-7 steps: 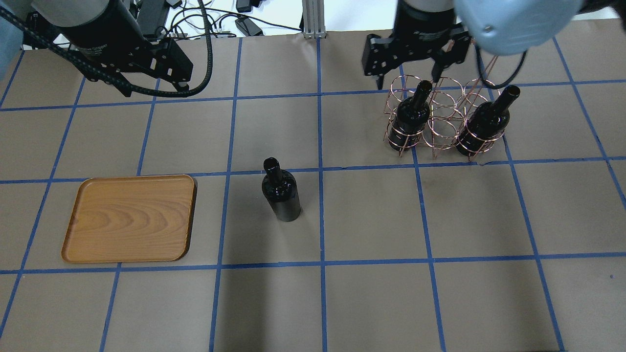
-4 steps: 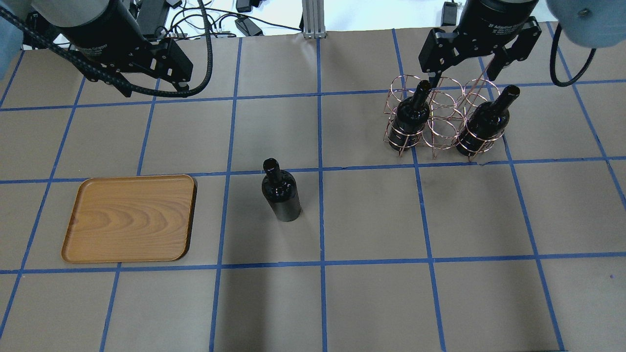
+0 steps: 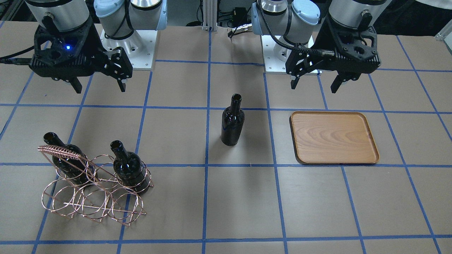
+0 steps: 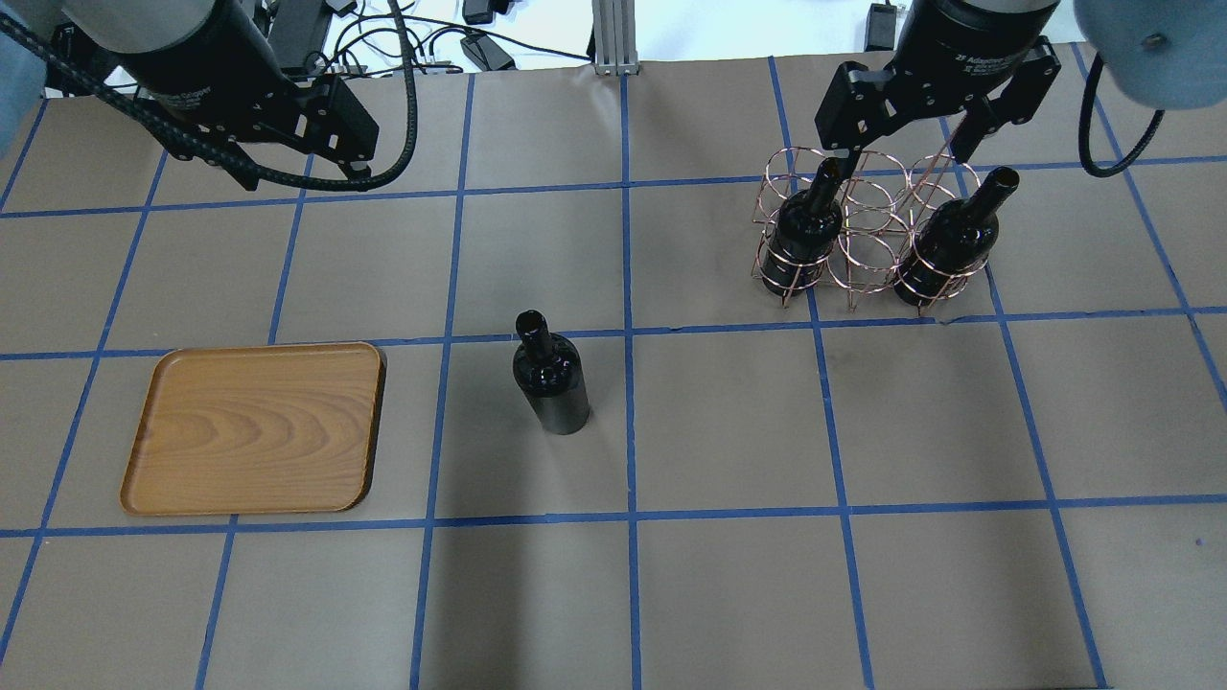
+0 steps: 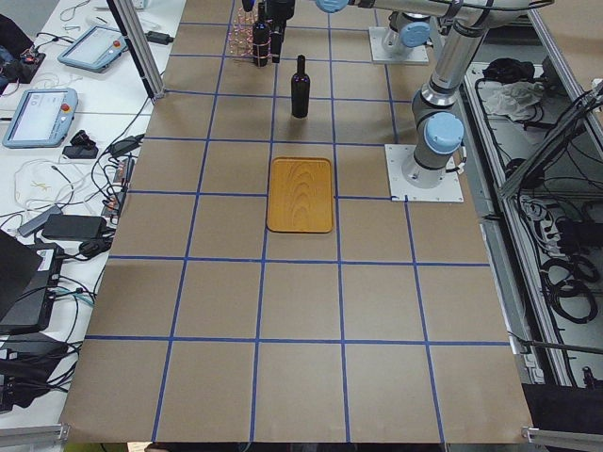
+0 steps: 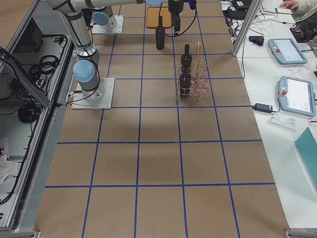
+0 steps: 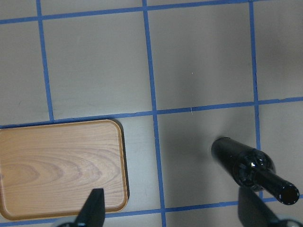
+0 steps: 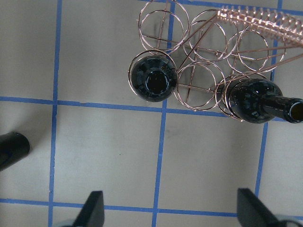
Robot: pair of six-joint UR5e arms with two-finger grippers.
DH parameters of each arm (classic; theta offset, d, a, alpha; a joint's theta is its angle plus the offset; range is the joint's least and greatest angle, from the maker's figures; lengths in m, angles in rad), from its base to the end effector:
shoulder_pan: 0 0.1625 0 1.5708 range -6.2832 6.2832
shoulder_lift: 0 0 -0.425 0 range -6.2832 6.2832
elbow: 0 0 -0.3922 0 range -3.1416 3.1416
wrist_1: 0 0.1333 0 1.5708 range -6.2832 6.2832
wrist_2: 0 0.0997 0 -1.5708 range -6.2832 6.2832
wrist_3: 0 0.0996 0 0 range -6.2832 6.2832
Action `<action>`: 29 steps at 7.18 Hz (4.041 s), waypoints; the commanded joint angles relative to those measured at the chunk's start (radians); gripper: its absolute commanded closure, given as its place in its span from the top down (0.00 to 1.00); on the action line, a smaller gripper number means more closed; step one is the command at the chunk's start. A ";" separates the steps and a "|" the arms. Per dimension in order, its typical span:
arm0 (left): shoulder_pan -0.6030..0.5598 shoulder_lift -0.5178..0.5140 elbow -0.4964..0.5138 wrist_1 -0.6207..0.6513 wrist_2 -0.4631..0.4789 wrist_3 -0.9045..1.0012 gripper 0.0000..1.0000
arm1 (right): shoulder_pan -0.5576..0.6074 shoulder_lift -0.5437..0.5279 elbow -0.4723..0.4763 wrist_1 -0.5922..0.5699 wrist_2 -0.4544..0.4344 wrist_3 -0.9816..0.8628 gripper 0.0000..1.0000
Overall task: Take wine from basket and place on tray
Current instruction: 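Move the left gripper over the standing bottle's neck, then lower the left gripper and close it on the bottle neck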
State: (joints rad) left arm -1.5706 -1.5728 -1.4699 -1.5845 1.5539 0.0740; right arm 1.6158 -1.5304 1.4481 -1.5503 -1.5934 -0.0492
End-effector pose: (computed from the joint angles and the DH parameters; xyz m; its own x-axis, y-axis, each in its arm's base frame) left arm -0.1349 -0.4990 0.5355 -0.9971 0.0749 0.0105 0.0737 0.9936 -0.0861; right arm 0.1540 -0.5073 0.5262 -0.9954 -0.0926 0.0256 -0.0940 0.9937 -0.0606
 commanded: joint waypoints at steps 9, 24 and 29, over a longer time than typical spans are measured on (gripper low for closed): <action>-0.299 -0.118 -0.131 0.055 -0.005 -0.335 0.98 | 0.010 0.001 0.009 0.007 -0.005 0.002 1.00; -0.298 -0.139 -0.176 0.144 -0.003 -0.333 0.80 | 0.010 0.000 0.028 0.007 -0.003 0.005 1.00; -0.299 -0.144 -0.176 0.113 -0.008 -0.333 0.23 | 0.010 0.000 0.035 0.007 -0.002 0.003 1.00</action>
State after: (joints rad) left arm -1.8699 -1.7155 -1.6461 -1.4675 1.5491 -0.2577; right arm 1.6260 -1.5309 1.4832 -1.5432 -1.5947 -0.0459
